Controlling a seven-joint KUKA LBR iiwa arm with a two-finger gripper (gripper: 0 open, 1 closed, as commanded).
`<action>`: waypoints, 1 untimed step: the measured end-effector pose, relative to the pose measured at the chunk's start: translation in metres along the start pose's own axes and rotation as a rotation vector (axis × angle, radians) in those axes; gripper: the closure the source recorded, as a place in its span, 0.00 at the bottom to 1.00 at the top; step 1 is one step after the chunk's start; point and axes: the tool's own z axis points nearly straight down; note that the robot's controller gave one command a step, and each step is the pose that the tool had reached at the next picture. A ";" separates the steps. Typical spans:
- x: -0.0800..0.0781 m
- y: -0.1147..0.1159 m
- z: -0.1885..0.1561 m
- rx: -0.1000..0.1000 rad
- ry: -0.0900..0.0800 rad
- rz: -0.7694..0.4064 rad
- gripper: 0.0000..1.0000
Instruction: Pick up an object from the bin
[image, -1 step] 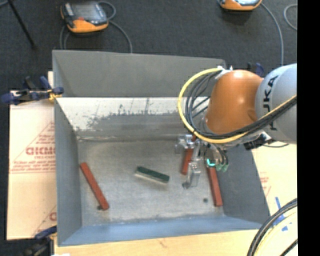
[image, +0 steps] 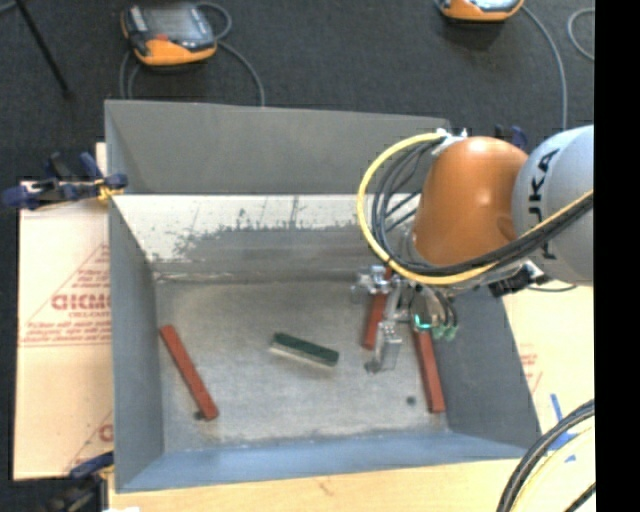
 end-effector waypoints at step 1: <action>-0.006 0.041 0.054 0.000 -0.007 -0.046 0.00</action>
Offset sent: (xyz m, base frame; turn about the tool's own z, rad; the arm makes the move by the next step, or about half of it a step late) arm 0.0428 0.0208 -0.1182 -0.1512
